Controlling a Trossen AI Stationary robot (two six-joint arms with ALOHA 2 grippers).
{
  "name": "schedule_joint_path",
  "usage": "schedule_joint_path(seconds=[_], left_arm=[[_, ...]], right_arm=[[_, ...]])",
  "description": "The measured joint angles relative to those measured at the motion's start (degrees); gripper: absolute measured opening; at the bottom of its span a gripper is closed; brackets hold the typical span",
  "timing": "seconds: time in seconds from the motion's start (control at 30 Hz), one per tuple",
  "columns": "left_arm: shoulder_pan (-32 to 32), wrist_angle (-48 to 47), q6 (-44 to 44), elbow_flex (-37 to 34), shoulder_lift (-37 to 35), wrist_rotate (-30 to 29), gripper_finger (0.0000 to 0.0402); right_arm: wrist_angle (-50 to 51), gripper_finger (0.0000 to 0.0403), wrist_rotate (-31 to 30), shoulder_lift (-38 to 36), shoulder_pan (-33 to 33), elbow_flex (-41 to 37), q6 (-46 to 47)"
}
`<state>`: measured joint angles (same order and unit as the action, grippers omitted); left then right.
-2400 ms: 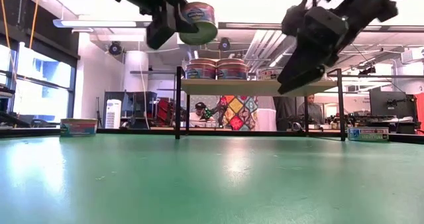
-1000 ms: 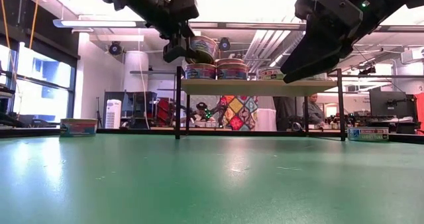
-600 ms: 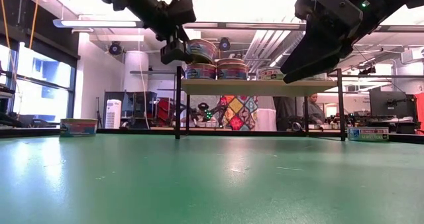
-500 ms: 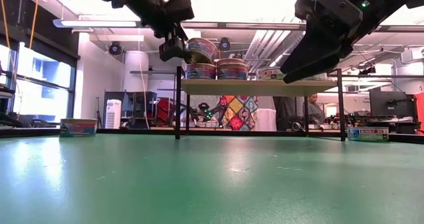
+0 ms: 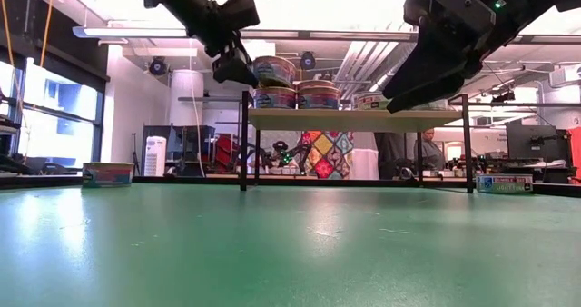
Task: Stack canned seafood by type on shelf
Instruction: Stack the blue pink tuna can on top of the blue pink tuna can on the shelf
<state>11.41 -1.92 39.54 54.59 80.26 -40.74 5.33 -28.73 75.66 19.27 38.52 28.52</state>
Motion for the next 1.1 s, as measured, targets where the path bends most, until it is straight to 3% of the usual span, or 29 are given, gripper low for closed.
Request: schedule_joint_path(seconds=[0.37, 0.67, 0.9, 1.1], left_arm=[[3.61, 0.56, -6.46, 0.0, 0.36, 1.12, 0.0329], [2.24, -2.38, -6.71, 0.02, 0.36, -0.45, 0.0329], [2.87, -4.24, -11.96, 0.07, 0.33, -0.5, 0.0329], [1.23, -8.12, -12.56, 0.07, -1.51, -6.94, 0.0329]], right_arm=[[-0.07, 0.0293, 0.0, 0.0, 0.0, 0.0, 0.02], [-0.07, 0.0293, -0.02, 0.02, 0.0, 0.0, 0.02], [-0.07, 0.0293, -0.02, 0.02, 0.0, 0.0, 0.02], [-0.06, 0.0293, -0.04, 0.02, 0.0, 0.0, 0.02]])
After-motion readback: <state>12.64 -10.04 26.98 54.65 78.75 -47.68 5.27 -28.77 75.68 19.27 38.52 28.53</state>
